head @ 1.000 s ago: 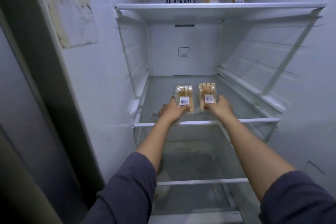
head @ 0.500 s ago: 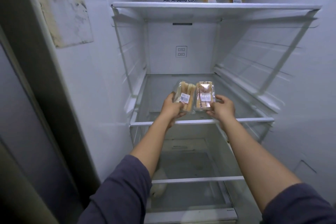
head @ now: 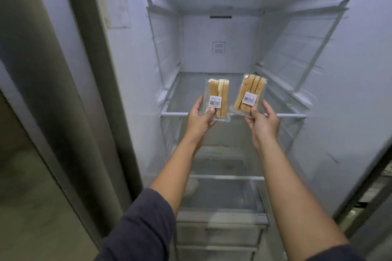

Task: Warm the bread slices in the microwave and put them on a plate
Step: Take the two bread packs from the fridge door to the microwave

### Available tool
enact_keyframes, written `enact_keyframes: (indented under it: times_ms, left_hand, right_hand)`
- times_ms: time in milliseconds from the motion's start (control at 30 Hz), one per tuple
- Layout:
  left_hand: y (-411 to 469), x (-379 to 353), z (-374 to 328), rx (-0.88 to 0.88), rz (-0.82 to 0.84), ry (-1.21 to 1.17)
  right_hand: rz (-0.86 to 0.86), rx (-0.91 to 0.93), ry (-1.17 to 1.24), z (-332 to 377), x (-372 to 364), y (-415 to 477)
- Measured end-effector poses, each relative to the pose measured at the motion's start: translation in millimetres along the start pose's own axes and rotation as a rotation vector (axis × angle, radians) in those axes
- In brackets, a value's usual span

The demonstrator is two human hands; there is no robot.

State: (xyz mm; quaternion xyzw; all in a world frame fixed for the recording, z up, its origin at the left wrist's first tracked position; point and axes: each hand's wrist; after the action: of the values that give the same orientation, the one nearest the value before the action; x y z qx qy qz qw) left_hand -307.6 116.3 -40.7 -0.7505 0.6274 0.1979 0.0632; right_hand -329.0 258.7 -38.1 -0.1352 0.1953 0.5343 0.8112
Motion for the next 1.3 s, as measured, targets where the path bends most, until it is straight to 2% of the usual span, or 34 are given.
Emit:
enact_keyframes:
  times_ms: [267, 467, 633, 767, 867, 1067, 1300]
  left_hand:
    - [-104.2, 24.9, -4.1, -0.029, -0.007, -0.102]
    - [-228.9, 57.3, -26.8, -0.041, 0.006, -0.158]
    - [-344.3, 105.6, -32.2, -0.012, -0.051, -0.194]
    - [-437.2, 164.4, -44.4, -0.048, -0.151, -0.136]
    - [-492.3, 207.8, -65.2, -0.071, -0.248, -0.117]
    - [-568.4, 292.9, -119.5, -0.132, -0.416, 0.092]
    - [-611.4, 395.6, -169.4, -0.232, -0.656, 0.069]
  right_hand:
    - [0.148, -0.095, 0.205, 4.9, 59.2, -101.8]
    - [0.290, -0.115, 0.317, 10.7, 109.9, -212.9]
    - [0.334, -0.146, 0.298, 5.0, 147.9, -321.5]
    - [0.419, -0.237, 0.238, -11.1, 158.4, -409.7]
    - [0.493, -0.319, 0.168, -25.6, 151.8, -469.1]
    - [0.708, -0.406, 0.049, -58.3, 99.1, -562.0]
    - [0.973, -0.489, -0.003, -118.3, 5.3, -638.5]
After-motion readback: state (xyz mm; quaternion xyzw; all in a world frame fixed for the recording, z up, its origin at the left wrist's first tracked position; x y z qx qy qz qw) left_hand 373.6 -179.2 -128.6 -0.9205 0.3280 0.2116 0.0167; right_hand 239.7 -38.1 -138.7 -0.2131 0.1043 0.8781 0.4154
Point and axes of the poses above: each hand's wrist, its own y-axis towards the middle knuckle, its own x-axis out of the back of the hand, z = x × y, and after that the axes turned 2 degrees about -z, right-handed
